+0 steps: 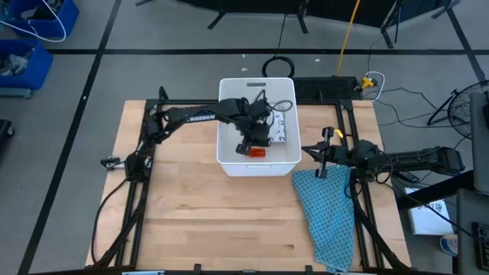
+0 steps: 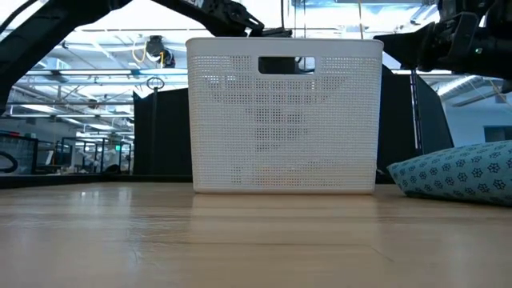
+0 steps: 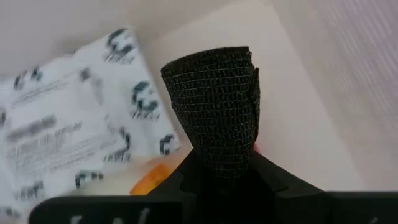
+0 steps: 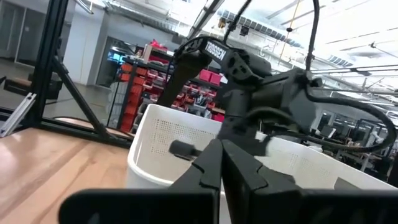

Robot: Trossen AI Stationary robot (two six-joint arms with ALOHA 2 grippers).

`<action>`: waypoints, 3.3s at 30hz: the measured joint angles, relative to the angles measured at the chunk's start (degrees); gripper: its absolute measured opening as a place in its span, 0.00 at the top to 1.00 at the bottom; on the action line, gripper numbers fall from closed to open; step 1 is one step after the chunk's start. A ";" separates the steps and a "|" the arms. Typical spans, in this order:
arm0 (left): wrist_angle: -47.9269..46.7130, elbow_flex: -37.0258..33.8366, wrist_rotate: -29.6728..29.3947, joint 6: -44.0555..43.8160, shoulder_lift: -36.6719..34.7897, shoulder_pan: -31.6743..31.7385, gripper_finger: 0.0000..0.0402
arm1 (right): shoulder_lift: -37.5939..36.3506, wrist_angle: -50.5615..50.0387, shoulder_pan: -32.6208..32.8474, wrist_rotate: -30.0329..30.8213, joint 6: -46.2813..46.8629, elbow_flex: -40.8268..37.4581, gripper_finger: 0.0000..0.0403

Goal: Pick & place medical supplies in basket/bin
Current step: Put the black bandage into the white bin, then return to Home Position

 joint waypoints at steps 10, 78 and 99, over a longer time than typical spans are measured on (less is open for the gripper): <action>0.28 -0.12 -7.92 10.82 3.27 -4.71 0.84 | -0.01 -0.89 0.00 0.16 0.02 0.01 1.00; 37.41 -77.38 1.40 -19.55 -92.16 -4.15 1.00 | 0.01 1.29 0.02 -0.25 5.83 0.02 1.00; 70.02 -102.19 7.98 -34.57 -99.40 6.77 1.00 | -0.35 -0.21 -2.25 -0.70 14.42 0.01 1.00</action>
